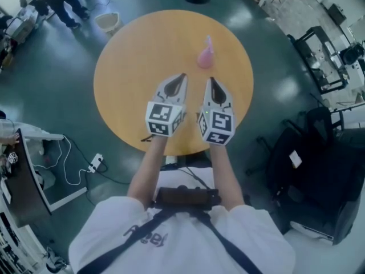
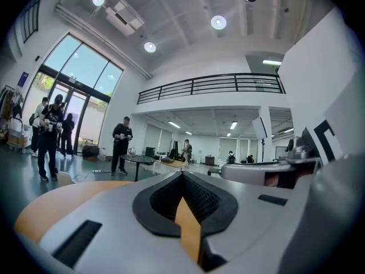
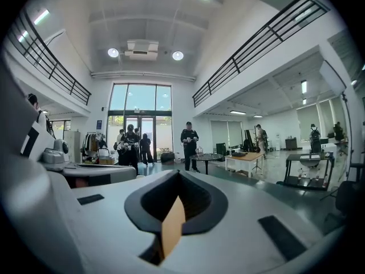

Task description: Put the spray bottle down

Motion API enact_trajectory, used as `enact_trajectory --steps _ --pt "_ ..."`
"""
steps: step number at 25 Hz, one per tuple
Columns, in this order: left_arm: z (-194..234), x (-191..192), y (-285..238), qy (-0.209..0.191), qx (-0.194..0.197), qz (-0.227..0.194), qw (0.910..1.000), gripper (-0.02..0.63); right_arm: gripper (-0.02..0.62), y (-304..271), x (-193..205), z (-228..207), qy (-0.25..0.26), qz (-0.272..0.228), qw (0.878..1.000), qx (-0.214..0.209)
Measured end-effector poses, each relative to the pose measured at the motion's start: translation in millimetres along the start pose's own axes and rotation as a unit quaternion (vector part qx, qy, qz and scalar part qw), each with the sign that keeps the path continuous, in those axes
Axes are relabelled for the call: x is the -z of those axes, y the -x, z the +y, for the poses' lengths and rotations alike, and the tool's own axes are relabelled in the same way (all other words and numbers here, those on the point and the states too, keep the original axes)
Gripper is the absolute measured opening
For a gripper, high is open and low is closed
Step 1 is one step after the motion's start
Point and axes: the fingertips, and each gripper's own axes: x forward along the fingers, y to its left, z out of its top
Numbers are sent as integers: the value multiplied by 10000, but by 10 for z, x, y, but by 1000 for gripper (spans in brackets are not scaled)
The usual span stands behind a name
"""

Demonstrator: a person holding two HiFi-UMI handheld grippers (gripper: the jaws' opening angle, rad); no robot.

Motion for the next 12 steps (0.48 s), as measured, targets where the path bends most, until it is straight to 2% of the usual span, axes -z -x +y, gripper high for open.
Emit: enact_trajectory --steps 5,12 --pt "-74 4 24 17 116 -19 9999 11 21 57 -38 -26 2 -68 9999 144" --pt "-73 7 -19 28 75 -11 10000 11 21 42 -25 -135 -5 -47 9996 275"
